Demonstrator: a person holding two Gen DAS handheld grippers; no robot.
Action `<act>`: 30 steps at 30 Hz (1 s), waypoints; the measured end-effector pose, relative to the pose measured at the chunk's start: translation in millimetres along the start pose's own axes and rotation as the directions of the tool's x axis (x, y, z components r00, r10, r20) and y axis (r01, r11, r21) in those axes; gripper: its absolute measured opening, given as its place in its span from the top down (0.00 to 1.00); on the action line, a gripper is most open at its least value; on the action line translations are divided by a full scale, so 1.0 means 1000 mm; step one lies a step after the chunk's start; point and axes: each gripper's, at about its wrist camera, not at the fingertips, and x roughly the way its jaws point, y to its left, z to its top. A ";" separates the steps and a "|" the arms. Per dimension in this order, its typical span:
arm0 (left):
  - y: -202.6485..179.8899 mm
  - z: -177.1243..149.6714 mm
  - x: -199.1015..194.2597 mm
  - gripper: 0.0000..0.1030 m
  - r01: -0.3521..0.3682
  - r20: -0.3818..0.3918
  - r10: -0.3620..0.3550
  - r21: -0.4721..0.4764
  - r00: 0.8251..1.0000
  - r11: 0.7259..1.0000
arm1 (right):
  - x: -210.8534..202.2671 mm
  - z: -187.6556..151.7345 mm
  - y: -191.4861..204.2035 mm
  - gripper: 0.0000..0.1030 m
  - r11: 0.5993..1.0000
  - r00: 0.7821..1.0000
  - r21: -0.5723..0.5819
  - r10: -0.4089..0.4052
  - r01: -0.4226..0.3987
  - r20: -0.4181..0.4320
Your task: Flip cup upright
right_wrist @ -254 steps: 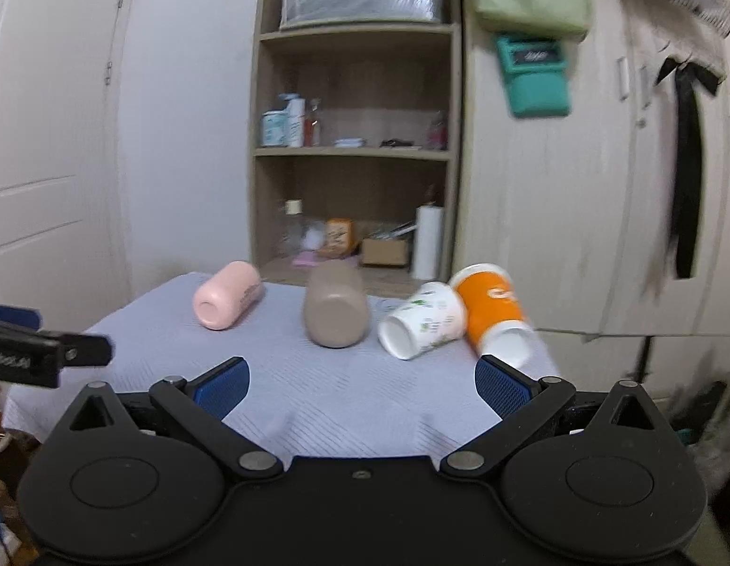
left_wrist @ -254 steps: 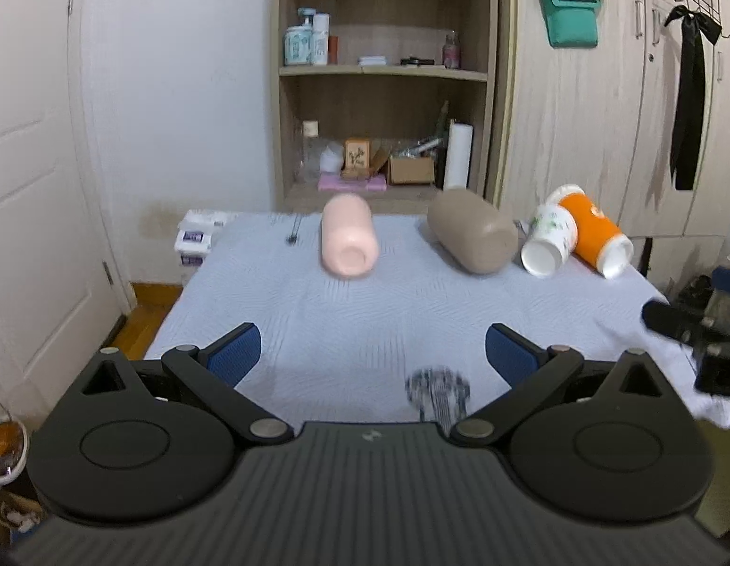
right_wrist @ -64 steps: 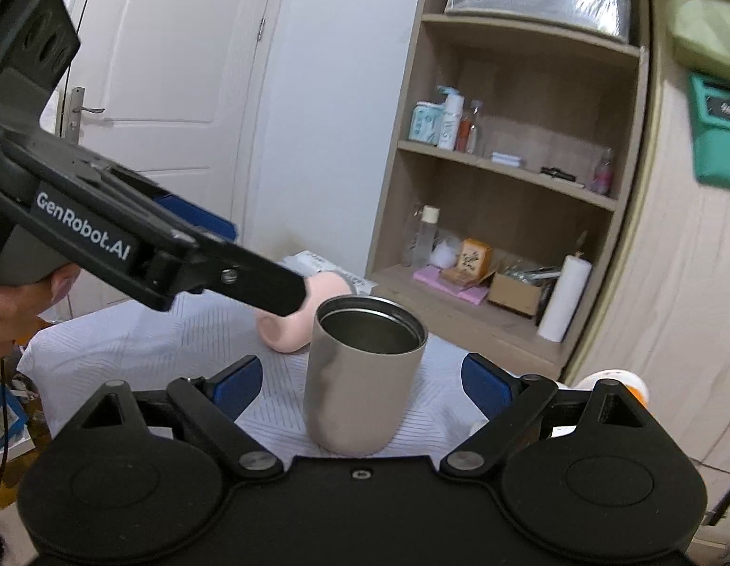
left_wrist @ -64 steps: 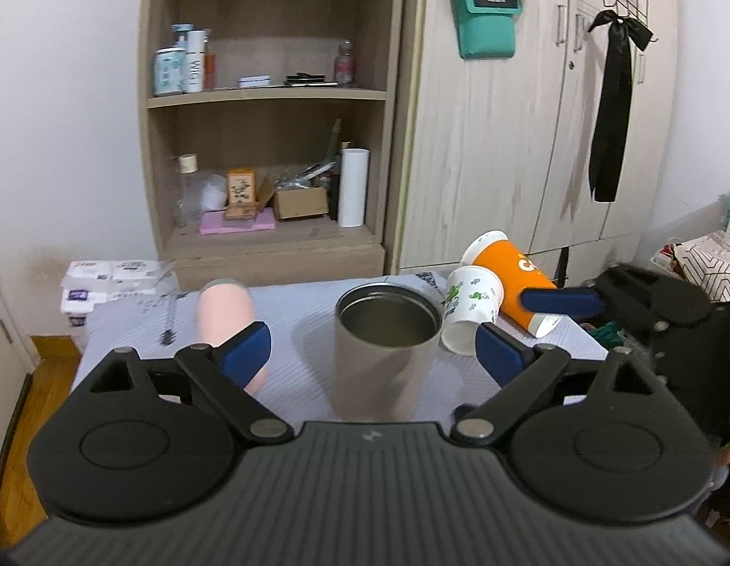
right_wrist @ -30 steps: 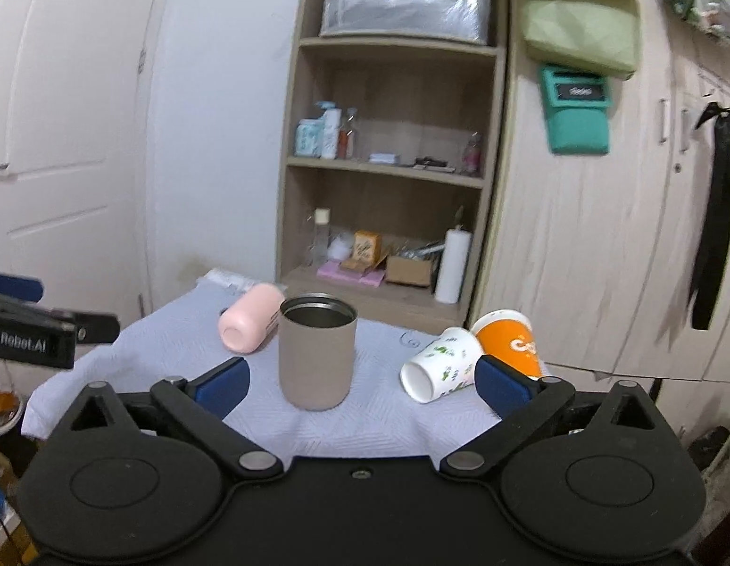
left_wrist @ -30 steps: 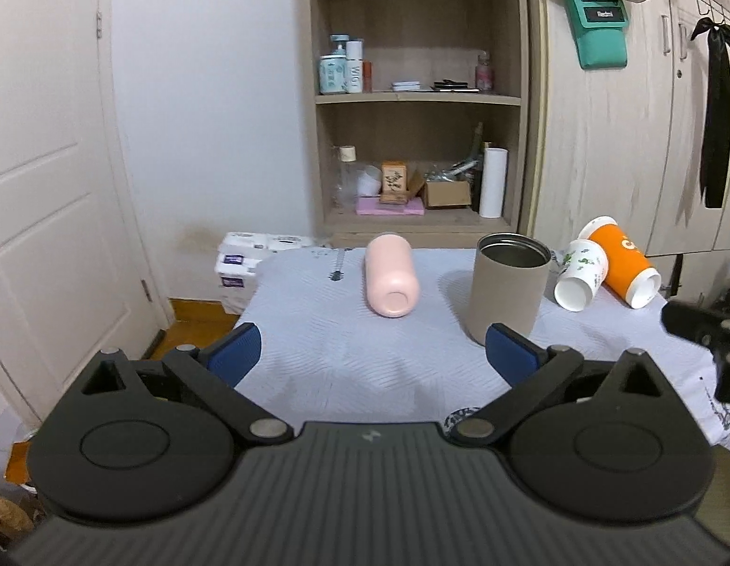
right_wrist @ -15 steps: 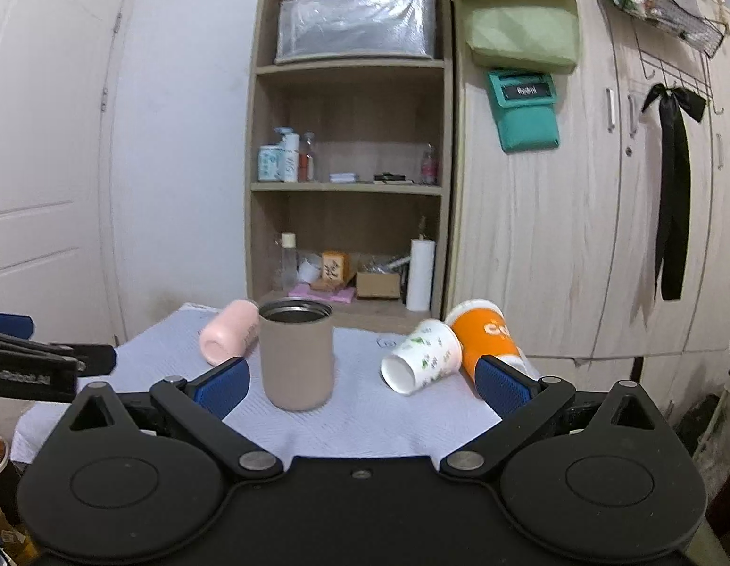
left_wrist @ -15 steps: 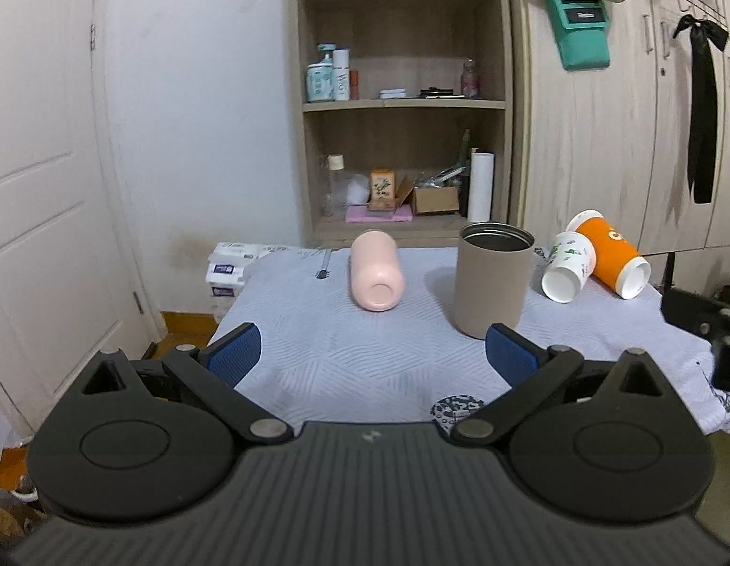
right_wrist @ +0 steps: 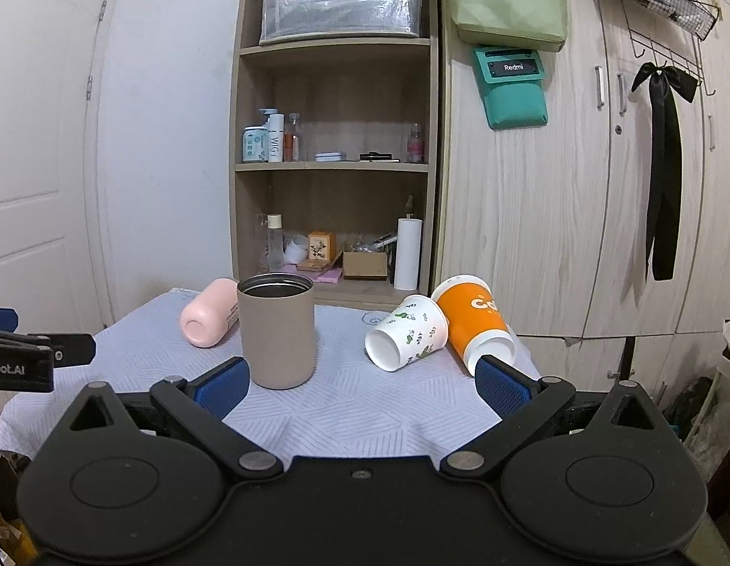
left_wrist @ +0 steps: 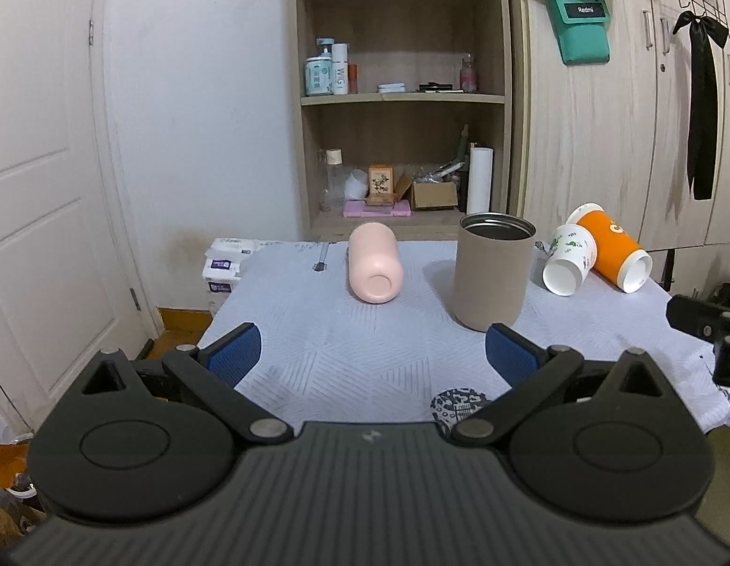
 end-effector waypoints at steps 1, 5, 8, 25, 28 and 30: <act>0.001 0.000 0.001 0.00 0.000 -0.001 0.000 -0.001 1.000 1.000 | 0.000 0.000 0.001 0.00 1.000 1.000 -0.005 -0.001 0.001 0.000; 0.001 -0.002 0.002 0.00 -0.013 -0.005 0.013 0.003 1.000 1.000 | -0.001 -0.001 0.004 0.00 1.000 1.000 -0.014 -0.011 0.011 0.005; 0.001 -0.003 0.002 0.00 -0.011 -0.007 0.011 0.007 1.000 1.000 | -0.001 -0.001 0.003 0.00 1.000 1.000 -0.002 -0.018 0.018 0.008; 0.002 -0.004 0.009 0.00 -0.032 -0.065 0.032 0.005 0.997 0.999 | -0.008 0.002 0.009 0.00 0.999 0.999 -0.033 -0.025 0.026 0.020; 0.005 -0.004 0.008 0.00 -0.032 -0.054 0.031 -0.009 0.998 0.999 | -0.008 0.002 0.008 0.00 0.999 0.999 -0.033 -0.027 0.028 0.017; 0.004 -0.003 0.007 0.00 -0.037 -0.045 0.037 -0.006 0.998 0.999 | -0.008 0.001 0.008 0.00 0.999 0.999 -0.033 -0.029 0.029 0.016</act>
